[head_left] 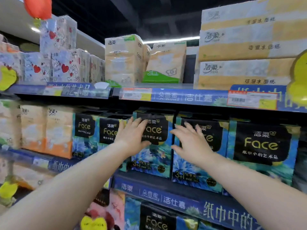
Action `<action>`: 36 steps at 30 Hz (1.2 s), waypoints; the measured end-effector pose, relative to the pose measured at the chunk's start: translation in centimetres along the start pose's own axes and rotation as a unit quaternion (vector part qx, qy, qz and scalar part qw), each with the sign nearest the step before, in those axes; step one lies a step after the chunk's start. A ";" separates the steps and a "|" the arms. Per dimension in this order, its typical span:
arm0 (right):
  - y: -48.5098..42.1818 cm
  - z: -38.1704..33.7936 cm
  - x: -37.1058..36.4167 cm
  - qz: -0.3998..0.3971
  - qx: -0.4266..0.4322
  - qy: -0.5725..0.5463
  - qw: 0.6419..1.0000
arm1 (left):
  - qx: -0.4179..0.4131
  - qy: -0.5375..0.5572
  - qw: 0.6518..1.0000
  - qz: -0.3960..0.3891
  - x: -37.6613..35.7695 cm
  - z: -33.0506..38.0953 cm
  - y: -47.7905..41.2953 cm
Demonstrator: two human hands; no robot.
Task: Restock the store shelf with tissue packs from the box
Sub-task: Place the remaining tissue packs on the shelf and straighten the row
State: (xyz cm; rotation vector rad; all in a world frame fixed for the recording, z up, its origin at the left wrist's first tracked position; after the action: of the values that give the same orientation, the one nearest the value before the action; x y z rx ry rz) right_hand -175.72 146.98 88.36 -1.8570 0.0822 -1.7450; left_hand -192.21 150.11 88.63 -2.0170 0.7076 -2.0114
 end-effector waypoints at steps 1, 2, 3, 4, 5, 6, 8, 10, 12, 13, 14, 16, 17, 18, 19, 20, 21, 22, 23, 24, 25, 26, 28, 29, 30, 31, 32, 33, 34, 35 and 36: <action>-0.8 -0.7 -0.2 0.005 -0.011 0.006 1.000 | -0.007 0.002 1.000 0.005 0.1 -0.9 -0.5; -1.4 -1.2 -0.3 0.010 -0.024 0.011 1.000 | -0.015 0.004 1.000 0.010 0.2 -1.6 -0.9; -1.9 -1.6 -0.4 0.017 -0.038 0.017 0.999 | -0.025 0.004 1.000 0.016 0.2 -2.2 -1.3; -2.3 -2.0 -0.4 0.025 -0.050 0.026 0.998 | -0.037 0.002 0.999 0.023 0.2 -2.6 -1.7; -2.6 -2.2 -0.3 0.034 -0.059 0.040 0.997 | -0.050 0.000 0.998 0.031 0.2 -2.9 -2.2; -2.9 -2.4 -0.2 0.042 -0.066 0.057 0.995 | -0.063 -0.002 0.997 0.039 0.2 -3.1 -2.7; -3.7 -2.4 0.3 0.053 -0.082 0.090 0.991 | -0.088 -0.006 0.995 0.052 0.4 -3.3 -3.9; -4.7 -2.0 0.9 0.048 -0.103 0.108 0.988 | -0.100 -0.015 0.993 0.057 0.5 -3.4 -5.2; -5.9 -1.4 1.3 0.028 -0.126 0.119 0.984 | -0.097 -0.019 0.994 0.054 0.6 -3.7 -6.4; -6.5 -1.2 1.3 0.017 -0.133 0.124 0.983 | -0.092 -0.020 0.994 0.049 0.5 -4.0 -7.1; -7.0 -1.0 1.3 0.004 -0.136 0.127 0.982 | -0.089 -0.022 0.995 0.042 0.5 -4.3 -7.6; -8.0 -0.6 1.1 -0.024 -0.137 0.134 0.981 | -0.085 -0.026 0.996 0.021 0.4 -4.7 -8.5; -8.4 -0.5 1.0 -0.034 -0.135 0.141 0.980 | -0.084 -0.028 0.996 0.010 0.2 -4.9 -8.8; -8.8 -0.5 0.9 -0.041 -0.134 0.153 0.978 | -0.084 -0.029 0.996 -0.001 0.1 -5.0 -9.0; -9.1 -0.6 0.8 -0.047 -0.132 0.169 0.976 | -0.085 -0.027 0.996 -0.009 -0.1 -5.1 -9.2; -9.4 -0.6 0.6 -0.051 -0.133 0.183 0.973 | -0.087 -0.026 0.996 -0.016 -0.4 -5.1 -9.2; -9.6 -0.6 0.5 -0.053 -0.135 0.191 0.971 | -0.090 -0.026 0.995 -0.020 -0.6 -5.1 -9.3; -9.8 -0.6 0.3 -0.052 -0.141 0.188 0.971 | -0.091 -0.025 0.995 -0.023 -0.8 -5.3 -9.4; -9.9 -0.6 0.3 -0.052 -0.148 0.180 0.971 | -0.092 -0.019 0.995 -0.024 -1.0 -5.4 -9.4; -9.9 -0.6 0.3 -0.051 -0.153 0.169 0.972 | -0.093 -0.008 0.995 -0.022 -1.0 -5.6 -9.4; -9.9 -0.7 0.4 -0.049 -0.156 0.159 0.974 | -0.095 0.005 0.995 -0.016 -0.9 -5.8 -9.5; -9.9 -0.8 0.5 -0.046 -0.156 0.153 0.975 | -0.098 0.017 0.995 -0.008 -0.9 -5.8 -9.5; -9.6 -1.1 0.6 -0.040 -0.151 0.145 0.977 | -0.106 0.025 0.994 0.011 -0.8 -5.8 -9.2; -9.5 -1.2 0.7 -0.036 -0.147 0.143 0.978 | -0.111 0.018 0.993 0.022 -0.7 -5.8 -9.0; -9.3 -1.3 0.7 -0.031 -0.144 0.139 0.979 | -0.116 0.009 0.993 0.032 -0.6 -5.8 -8.8; -9.0 -1.4 0.7 -0.026 -0.142 0.135 0.980 | -0.119 0.006 0.992 0.040 -0.4 -5.9 -8.6; -8.8 -1.6 0.8 -0.021 -0.141 0.130 0.981 | -0.120 0.009 0.992 0.047 -0.1 -6.0 -8.4; -8.6 -1.8 1.0 -0.015 -0.140 0.127 0.982 | -0.120 0.014 0.991 0.053 0.2 -6.2 -8.2; -8.4 -2.0 1.2 -0.008 -0.139 0.125 0.982 | -0.121 0.016 0.991 0.058 0.5 -6.3 -8.1; -8.2 -2.1 1.5 -0.003 -0.139 0.125 0.982 | -0.124 0.015 0.990 0.063 0.8 -6.4 -8.0; -8.1 -2.3 1.7 0.001 -0.139 0.124 0.983 | -0.128 0.014 0.990 0.065 1.0 -6.4 -7.9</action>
State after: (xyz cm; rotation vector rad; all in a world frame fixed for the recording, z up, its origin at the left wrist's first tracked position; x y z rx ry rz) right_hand -180.30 152.11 93.41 -1.8123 0.4441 -2.0419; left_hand -197.02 157.65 93.55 -2.0173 1.1250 -1.9630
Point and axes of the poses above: each hand's wrist, its own y-axis away from the middle knuckle, its own x-axis out of the back of the hand, z = x × y, the point moved 8 cm from there along -y, towards the middle knuckle, and after that the axes turned 2 degrees about -z, right-handed, at the moved point
